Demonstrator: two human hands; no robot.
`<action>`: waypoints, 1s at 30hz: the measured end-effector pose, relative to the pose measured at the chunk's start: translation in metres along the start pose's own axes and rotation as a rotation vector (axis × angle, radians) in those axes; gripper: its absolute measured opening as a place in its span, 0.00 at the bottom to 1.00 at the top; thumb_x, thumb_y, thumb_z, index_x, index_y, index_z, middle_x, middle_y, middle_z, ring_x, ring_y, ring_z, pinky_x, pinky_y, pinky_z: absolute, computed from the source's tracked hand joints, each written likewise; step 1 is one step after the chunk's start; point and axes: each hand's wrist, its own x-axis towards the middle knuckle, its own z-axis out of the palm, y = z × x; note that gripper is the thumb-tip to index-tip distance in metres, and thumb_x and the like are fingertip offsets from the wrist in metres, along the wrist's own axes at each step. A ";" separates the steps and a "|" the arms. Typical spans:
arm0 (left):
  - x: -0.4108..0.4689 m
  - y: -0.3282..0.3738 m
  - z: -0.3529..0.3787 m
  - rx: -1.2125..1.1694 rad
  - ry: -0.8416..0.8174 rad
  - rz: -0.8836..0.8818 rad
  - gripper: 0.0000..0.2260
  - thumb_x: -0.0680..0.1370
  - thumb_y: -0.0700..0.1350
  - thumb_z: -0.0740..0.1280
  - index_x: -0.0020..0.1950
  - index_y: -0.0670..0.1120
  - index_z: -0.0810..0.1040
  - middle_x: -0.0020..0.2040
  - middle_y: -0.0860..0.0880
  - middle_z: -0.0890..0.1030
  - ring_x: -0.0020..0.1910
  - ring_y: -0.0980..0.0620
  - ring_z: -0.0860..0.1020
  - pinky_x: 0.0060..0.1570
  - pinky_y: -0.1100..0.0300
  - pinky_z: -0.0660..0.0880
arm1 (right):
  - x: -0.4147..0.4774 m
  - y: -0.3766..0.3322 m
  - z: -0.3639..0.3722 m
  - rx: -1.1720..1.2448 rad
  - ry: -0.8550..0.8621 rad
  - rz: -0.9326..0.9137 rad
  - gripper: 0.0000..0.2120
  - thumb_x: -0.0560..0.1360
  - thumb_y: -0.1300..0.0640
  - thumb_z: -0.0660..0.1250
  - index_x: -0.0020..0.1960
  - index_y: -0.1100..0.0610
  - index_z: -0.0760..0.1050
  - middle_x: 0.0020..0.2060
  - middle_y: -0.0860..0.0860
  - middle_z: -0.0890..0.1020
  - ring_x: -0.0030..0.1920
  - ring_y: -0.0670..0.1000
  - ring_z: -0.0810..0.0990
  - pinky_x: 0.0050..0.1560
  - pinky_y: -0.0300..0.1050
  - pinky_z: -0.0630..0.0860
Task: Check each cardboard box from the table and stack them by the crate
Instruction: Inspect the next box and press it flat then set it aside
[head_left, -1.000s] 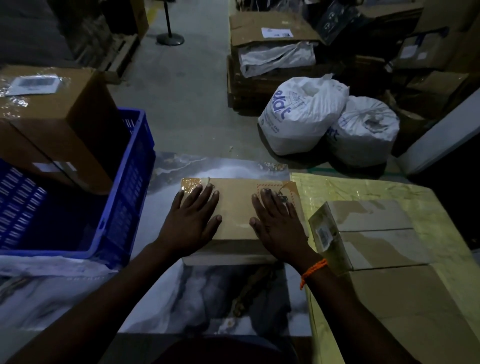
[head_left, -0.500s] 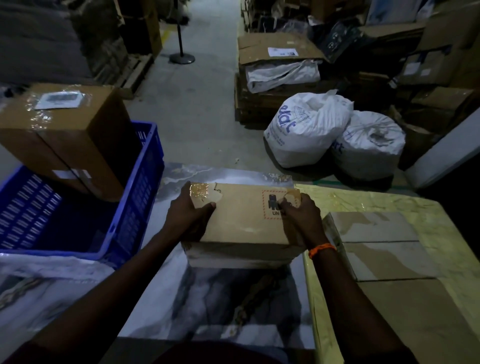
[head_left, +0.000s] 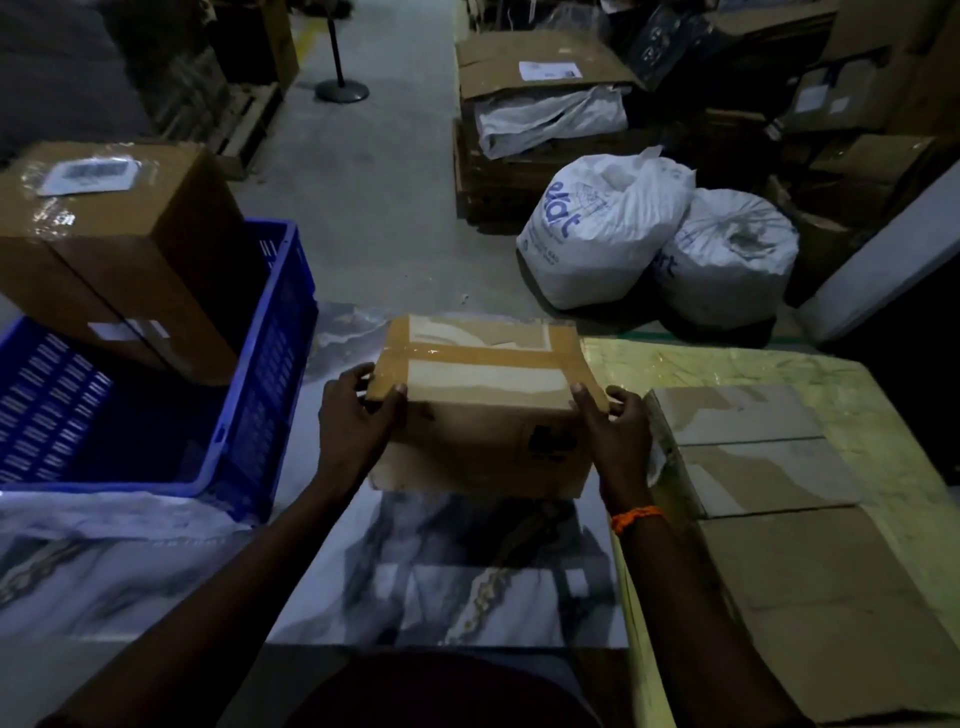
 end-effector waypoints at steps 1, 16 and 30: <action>-0.007 -0.007 0.000 0.049 -0.007 -0.013 0.27 0.78 0.56 0.72 0.73 0.46 0.73 0.65 0.46 0.75 0.54 0.53 0.78 0.54 0.54 0.78 | -0.004 0.010 -0.001 -0.032 -0.011 0.002 0.25 0.75 0.45 0.76 0.64 0.58 0.77 0.49 0.46 0.77 0.53 0.50 0.78 0.51 0.47 0.74; -0.090 -0.055 0.002 0.217 -0.107 -0.026 0.21 0.77 0.48 0.74 0.68 0.47 0.76 0.64 0.42 0.68 0.60 0.48 0.73 0.58 0.59 0.78 | -0.050 0.087 -0.008 -0.263 -0.109 0.011 0.27 0.75 0.37 0.69 0.62 0.58 0.78 0.54 0.57 0.81 0.55 0.58 0.80 0.49 0.47 0.77; -0.013 -0.027 0.069 0.824 -0.451 0.367 0.31 0.82 0.62 0.45 0.81 0.49 0.59 0.83 0.45 0.54 0.82 0.42 0.50 0.77 0.37 0.51 | -0.022 0.052 0.091 -0.883 -0.448 -0.623 0.35 0.82 0.37 0.48 0.83 0.53 0.55 0.83 0.57 0.54 0.83 0.59 0.50 0.78 0.65 0.41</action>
